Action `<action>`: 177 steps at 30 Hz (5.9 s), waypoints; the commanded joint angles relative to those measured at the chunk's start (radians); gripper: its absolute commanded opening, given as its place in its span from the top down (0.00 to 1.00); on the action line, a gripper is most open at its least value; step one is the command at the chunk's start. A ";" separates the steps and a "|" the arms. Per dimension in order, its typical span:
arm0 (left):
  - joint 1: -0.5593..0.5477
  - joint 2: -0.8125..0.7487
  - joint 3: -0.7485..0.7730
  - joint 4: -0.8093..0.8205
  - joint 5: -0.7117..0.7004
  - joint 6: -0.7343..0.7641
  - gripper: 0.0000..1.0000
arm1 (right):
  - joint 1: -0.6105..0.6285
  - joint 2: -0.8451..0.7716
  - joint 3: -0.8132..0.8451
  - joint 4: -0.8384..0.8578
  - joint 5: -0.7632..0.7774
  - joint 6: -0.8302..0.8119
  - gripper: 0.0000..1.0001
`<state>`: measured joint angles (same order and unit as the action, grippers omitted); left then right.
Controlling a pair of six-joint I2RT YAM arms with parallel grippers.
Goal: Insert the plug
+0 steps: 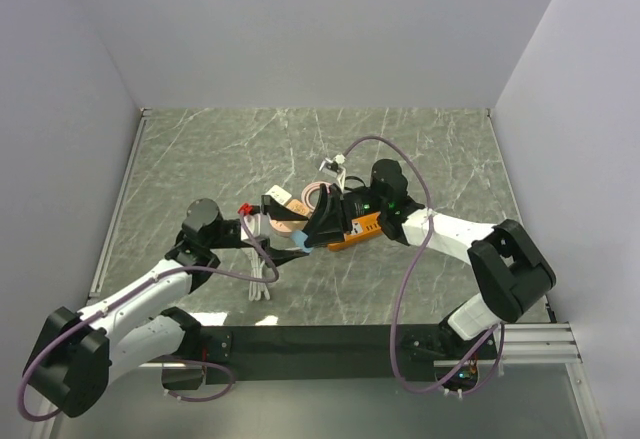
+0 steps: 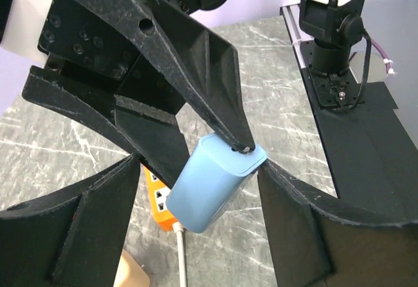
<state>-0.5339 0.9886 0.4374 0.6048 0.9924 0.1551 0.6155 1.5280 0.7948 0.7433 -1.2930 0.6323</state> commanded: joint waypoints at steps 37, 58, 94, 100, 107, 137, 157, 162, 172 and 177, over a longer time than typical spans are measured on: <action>-0.009 0.045 0.041 0.027 0.153 0.043 0.94 | 0.004 0.017 0.015 0.067 -0.037 0.015 0.67; -0.017 0.107 0.095 -0.060 0.184 0.066 0.99 | -0.102 -0.196 0.009 -0.392 0.268 -0.326 0.14; -0.146 0.232 0.133 0.001 -0.494 0.012 0.99 | 0.228 -0.164 0.233 -0.950 1.153 -0.243 0.25; -0.158 0.210 0.118 0.019 -0.541 0.023 0.99 | 0.240 -0.115 0.254 -0.986 1.164 -0.258 0.32; -0.167 0.156 0.081 0.050 -0.595 0.034 0.99 | 0.244 -0.019 0.293 -1.016 1.156 -0.269 0.34; -0.169 0.235 -0.051 0.432 -0.612 -0.025 0.93 | 0.138 0.026 0.219 -0.993 1.130 -0.270 0.81; -0.167 0.363 -0.035 0.461 -0.574 -0.046 0.59 | 0.067 -0.022 0.175 -1.009 1.219 -0.267 1.00; -0.167 0.361 -0.035 0.458 -0.557 -0.049 0.31 | 0.059 -0.020 0.172 -1.015 1.233 -0.269 1.00; -0.167 0.403 -0.005 0.412 -0.460 -0.034 0.31 | 0.058 -0.048 0.169 -1.013 1.239 -0.266 1.00; -0.169 0.461 0.040 0.340 -0.379 -0.014 0.32 | 0.058 -0.091 0.162 -1.021 1.261 -0.261 1.00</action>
<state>-0.6991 1.4212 0.4343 0.9699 0.5270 0.1192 0.6716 1.4960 0.9607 -0.2569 -0.0731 0.3763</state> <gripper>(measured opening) 0.686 0.520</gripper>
